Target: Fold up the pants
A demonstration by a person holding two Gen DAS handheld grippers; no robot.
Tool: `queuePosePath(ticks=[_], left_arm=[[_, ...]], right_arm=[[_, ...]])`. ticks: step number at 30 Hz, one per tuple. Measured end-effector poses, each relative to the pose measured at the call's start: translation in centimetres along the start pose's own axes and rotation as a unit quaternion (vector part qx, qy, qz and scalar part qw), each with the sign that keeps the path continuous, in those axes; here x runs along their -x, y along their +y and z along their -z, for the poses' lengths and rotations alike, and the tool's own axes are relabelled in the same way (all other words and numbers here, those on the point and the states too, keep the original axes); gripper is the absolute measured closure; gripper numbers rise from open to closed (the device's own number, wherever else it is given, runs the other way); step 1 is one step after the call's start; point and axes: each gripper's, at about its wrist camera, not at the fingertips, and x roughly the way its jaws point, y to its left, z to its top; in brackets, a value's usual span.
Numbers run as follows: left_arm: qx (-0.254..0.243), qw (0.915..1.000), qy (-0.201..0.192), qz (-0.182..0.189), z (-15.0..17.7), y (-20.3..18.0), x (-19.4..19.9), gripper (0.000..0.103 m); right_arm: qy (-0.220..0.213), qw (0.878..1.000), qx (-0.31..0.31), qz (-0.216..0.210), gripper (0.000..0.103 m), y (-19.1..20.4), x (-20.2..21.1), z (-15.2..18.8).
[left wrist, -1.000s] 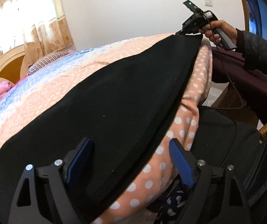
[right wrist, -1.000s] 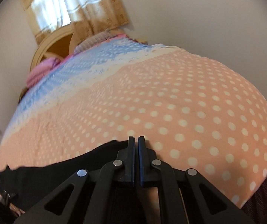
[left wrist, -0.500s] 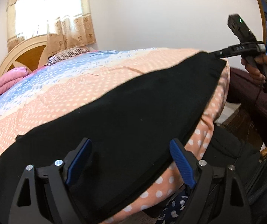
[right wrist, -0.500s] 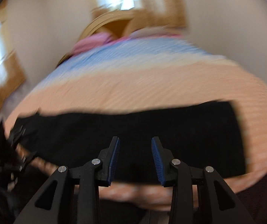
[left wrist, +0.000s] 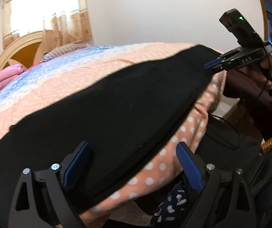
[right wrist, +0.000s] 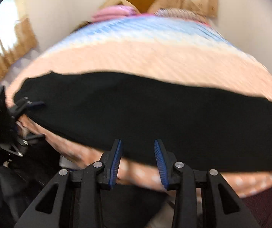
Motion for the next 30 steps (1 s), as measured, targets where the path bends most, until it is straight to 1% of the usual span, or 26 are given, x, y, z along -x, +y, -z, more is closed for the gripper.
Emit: queuePosePath(ticks=[3,5,7,8,9,11,13,14,18,20,22,25,26,27,28,30], left_arm=[[0.017,0.9994,-0.017,-0.026,-0.2,1.5,1.0,0.009],[0.042,0.9979,-0.023,-0.043,-0.3,3.1,1.4,0.007],[0.057,0.9958,-0.020,-0.068,-0.1,4.5,1.3,0.006],[0.064,0.9946,-0.018,-0.080,0.1,5.1,1.3,0.006],[0.074,0.9930,-0.016,-0.091,0.3,6.0,1.4,0.006],[0.092,0.9898,-0.015,-0.108,0.6,7.4,1.6,0.006],[0.112,0.9869,-0.021,-0.114,0.7,8.6,1.9,0.006],[0.125,0.9845,-0.022,-0.121,0.8,9.4,2.0,0.005],[0.151,0.9793,-0.017,-0.134,1.8,10.6,2.0,0.004],[0.150,0.9800,-0.008,-0.131,2.2,10.6,1.6,0.004],[0.141,0.9799,-0.004,-0.142,2.5,10.4,1.7,0.004],[0.138,0.9797,-0.004,-0.146,3.0,10.6,2.7,0.004],[0.142,0.9782,-0.005,-0.152,3.4,11.0,3.0,0.004],[0.150,0.9764,-0.004,-0.155,3.8,11.5,3.2,0.004],[0.161,0.9747,-0.004,-0.155,4.4,12.2,3.6,0.004],[0.186,0.9705,-0.003,-0.153,4.9,13.4,3.7,0.004]], right_arm=[[-0.004,0.999,0.019,-0.038,0.066,3.3,-2.1,-1.3],[0.010,0.998,0.029,-0.059,0.066,5.0,-3.8,-1.3],[0.039,0.995,0.043,-0.075,0.066,6.5,-5.6,-0.4],[0.058,0.994,0.054,-0.071,0.065,7.2,-6.5,0.3],[0.048,0.995,0.074,-0.053,0.065,7.9,-6.4,0.9],[0.057,0.993,0.089,-0.047,0.065,8.4,-6.1,1.2],[0.071,0.993,0.069,-0.063,0.066,7.9,-5.8,0.8],[0.070,0.993,0.061,-0.069,0.066,7.7,-5.6,0.4],[0.033,0.994,0.047,-0.090,0.066,8.3,-5.1,-1.4],[0.021,0.994,0.043,-0.101,0.066,9.4,-5.6,-2.3],[0.016,0.993,0.060,-0.097,0.066,11.0,-6.1,-2.8],[0.019,0.988,0.109,-0.107,0.066,14.2,-6.6,-2.9],[0.019,0.985,0.135,-0.107,0.066,15.7,-6.9,-2.8],[0.019,0.983,0.149,-0.103,0.066,16.4,-7.1,-2.6],[0.019,0.981,0.170,-0.094,0.066,17.6,-7.5,-2.5],[0.027,0.977,0.191,-0.093,0.066,18.6,-8.1,-2.0]])
